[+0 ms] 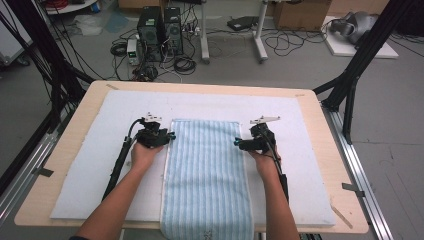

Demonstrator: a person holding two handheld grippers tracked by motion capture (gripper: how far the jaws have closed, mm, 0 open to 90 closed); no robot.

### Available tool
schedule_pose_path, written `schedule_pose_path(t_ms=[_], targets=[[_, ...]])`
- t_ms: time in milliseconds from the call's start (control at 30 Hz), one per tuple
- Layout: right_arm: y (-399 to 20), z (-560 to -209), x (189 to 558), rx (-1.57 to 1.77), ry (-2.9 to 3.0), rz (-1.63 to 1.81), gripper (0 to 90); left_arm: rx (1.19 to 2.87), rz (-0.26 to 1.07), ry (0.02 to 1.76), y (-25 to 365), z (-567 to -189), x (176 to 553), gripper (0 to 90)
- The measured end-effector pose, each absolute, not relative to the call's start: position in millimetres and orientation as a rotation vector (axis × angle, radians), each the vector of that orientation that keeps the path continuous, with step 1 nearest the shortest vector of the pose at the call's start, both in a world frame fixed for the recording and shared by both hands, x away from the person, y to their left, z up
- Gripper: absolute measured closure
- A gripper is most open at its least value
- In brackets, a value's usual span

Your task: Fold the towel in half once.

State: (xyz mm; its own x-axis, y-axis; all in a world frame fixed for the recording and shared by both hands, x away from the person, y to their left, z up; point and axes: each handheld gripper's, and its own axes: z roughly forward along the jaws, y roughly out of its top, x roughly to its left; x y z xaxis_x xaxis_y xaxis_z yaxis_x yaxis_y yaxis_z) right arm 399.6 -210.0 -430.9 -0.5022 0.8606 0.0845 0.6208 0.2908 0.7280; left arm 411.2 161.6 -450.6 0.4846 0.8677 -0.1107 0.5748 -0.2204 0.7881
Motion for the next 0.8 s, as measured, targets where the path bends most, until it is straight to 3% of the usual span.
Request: schedule_pose_path(t_ms=[100,200,533,567,600,633,800], targets=[[-204,-432,403,1.343,2.239,1.028,29.3,1.948,0.472,1.165,158,-450,409,71.9],[-197,-433,406,1.346,2.242,0.996,33.1,1.977,0.479,1.123,154,-450,405,86.7],[-184,-440,412,1.328,2.291,0.922,56.4,1.925,0.397,1.167,158,-451,409,88.9],[-185,-439,411,1.333,2.296,0.929,64.6,1.920,0.382,1.169,159,-451,409,88.9],[-185,-439,411,1.333,2.309,0.945,79.4,1.914,0.370,1.172,160,-451,410,88.9],[-185,-439,411,1.323,2.323,0.953,83.0,1.902,0.358,1.177,161,-451,411,89.0],[-179,-435,410,1.270,2.323,0.904,86.0,1.817,0.340,1.196,170,-443,417,89.1]])
